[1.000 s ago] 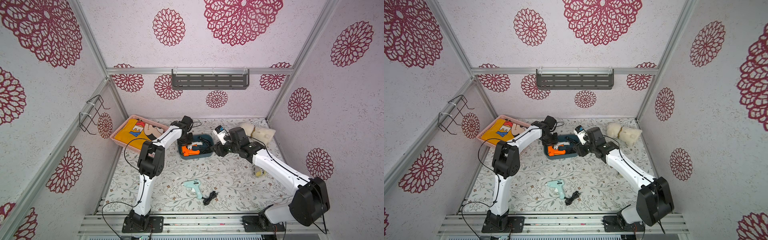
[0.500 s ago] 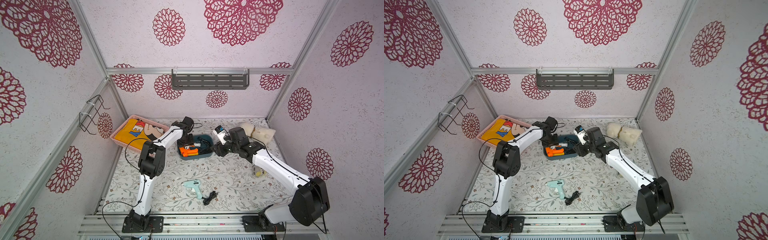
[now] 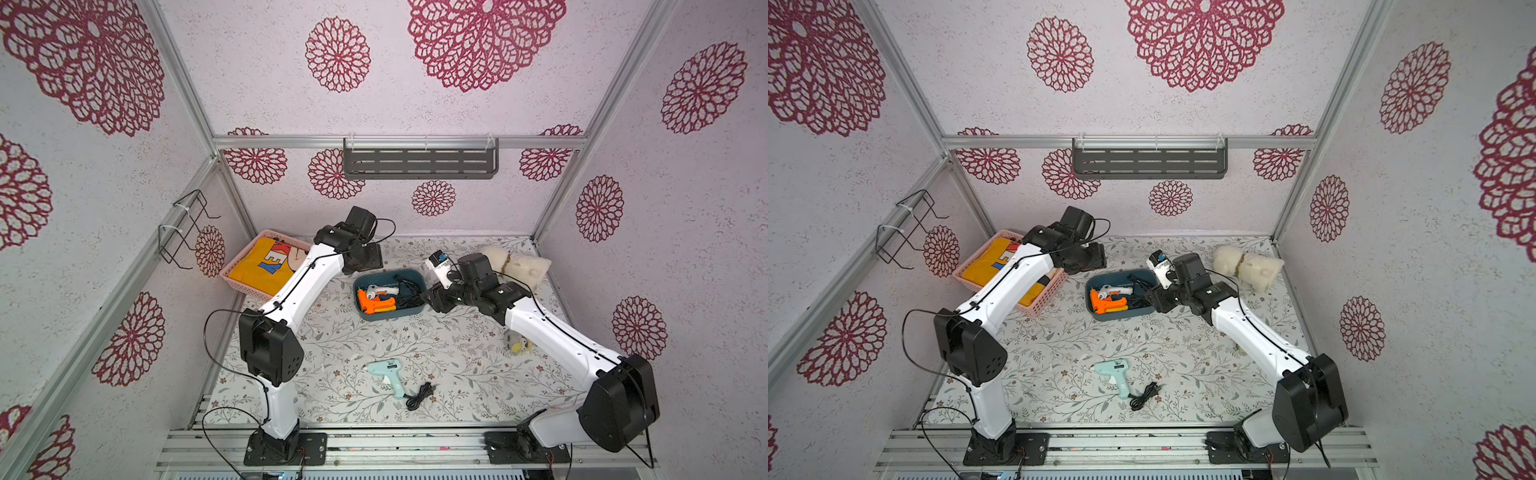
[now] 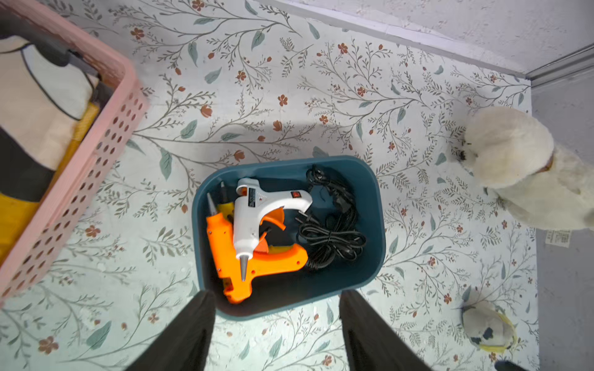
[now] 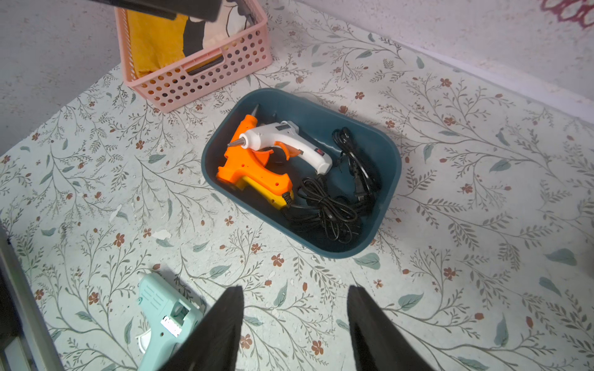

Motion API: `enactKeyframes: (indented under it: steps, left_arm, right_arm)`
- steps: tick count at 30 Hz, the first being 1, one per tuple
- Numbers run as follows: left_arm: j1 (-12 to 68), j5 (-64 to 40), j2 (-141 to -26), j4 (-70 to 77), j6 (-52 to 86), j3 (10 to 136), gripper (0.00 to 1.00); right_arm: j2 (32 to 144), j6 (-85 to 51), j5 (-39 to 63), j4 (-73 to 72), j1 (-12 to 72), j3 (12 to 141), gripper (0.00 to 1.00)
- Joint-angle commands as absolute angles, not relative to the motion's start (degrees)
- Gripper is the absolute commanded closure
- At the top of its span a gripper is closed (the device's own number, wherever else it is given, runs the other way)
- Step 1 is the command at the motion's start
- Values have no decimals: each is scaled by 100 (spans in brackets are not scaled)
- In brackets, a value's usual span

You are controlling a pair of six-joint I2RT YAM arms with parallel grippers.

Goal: Put the hot melt glue gun into the storage box
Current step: Pick up the hot melt adhesive gun from the center of the board.

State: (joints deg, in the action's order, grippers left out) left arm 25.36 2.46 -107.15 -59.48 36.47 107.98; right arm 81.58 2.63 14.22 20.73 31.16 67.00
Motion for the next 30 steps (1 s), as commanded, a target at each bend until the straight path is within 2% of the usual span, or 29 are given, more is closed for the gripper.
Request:
enactKeyframes:
  steps: [1, 6, 12, 20, 26, 30]
  left_arm:
    - [2339, -28, -10315, -6042, 3892, 9885, 34]
    - [2332, -643, -9868, -6246, 3959, 8871, 36]
    - [2419, -649, -9129, -6119, 4325, 7827, 35]
    - [2359, -297, -8655, -6103, 4694, 7399, 32]
    - [2137, -183, -8186, -5899, 5104, 6988, 30]
    - [2035, -283, -8002, -5756, 5170, 6731, 30]
  right_arm:
    - [8139, 365, 1678, 2428, 3364, 6670, 42]
    - [8058, 187, 1725, 2509, 3730, 6288, 41]
    - [8287, 240, 1710, 2829, 4229, 6187, 40]
    - [8700, 392, 1810, 3155, 4725, 6286, 36]
    - [8876, -79, 1941, 3059, 4974, 6219, 28]
    - [9020, -366, 2024, 2996, 5261, 6115, 27]
